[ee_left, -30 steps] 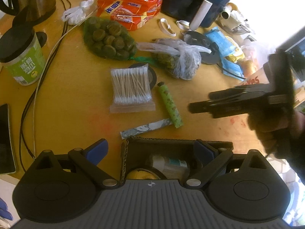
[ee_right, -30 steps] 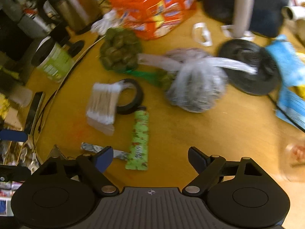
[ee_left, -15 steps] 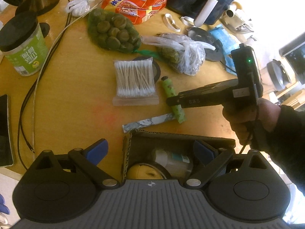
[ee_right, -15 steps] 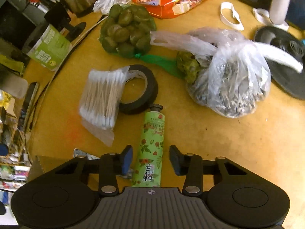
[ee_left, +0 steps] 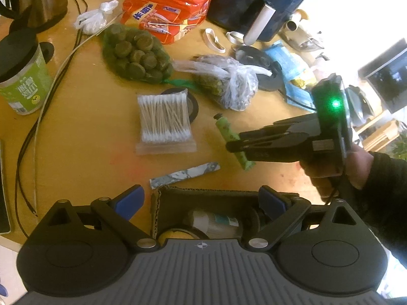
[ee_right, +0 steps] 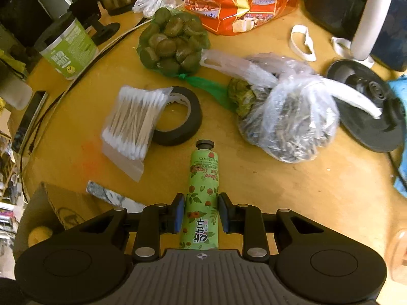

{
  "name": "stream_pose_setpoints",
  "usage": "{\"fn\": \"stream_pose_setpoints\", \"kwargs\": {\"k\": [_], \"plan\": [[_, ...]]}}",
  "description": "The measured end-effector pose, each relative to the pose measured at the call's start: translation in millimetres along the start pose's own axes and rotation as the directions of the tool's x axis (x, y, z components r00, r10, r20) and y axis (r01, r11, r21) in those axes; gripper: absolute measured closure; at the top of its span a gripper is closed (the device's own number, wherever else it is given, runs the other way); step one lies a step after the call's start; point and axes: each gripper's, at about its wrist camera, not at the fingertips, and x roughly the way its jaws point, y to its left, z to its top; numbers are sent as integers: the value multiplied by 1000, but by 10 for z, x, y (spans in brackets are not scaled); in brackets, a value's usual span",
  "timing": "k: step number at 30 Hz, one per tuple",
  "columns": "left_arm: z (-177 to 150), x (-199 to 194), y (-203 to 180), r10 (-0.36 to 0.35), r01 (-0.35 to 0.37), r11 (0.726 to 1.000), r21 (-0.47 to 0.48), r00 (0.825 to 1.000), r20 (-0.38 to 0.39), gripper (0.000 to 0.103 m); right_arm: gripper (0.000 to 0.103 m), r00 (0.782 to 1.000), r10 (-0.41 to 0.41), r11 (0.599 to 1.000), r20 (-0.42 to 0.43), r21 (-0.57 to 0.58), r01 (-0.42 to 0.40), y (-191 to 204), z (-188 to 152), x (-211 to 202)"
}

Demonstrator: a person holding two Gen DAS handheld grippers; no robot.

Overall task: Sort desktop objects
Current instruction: 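Close the right tool on the green hand-cream tube and lift it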

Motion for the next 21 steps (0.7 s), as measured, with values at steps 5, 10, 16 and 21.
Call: {"fn": "stream_pose_setpoints", "kwargs": {"k": [5, 10, 16, 21], "plan": [[17, -14, 8, -1, 1, 1000, 15, 1000, 1, 5, 72, 1000, -11, 999, 4, 35, 10, -102, -112, -128], [71, -38, 16, -7, 6, 1000, 30, 1000, 15, 5, 71, 1000, -22, 997, 19, 74, 20, -175, -215, -282], [183, 23, 12, -4, 3, 998, 68, 1000, 7, 6, 71, 998, -26, 991, 62, 134, 18, -224, -302, -511], [295, 154, -22, -33, 39, 987, 155, 999, -42, 7, 71, 995, -14, 982, 101, 190, -5, -239, -357, -703]]}}
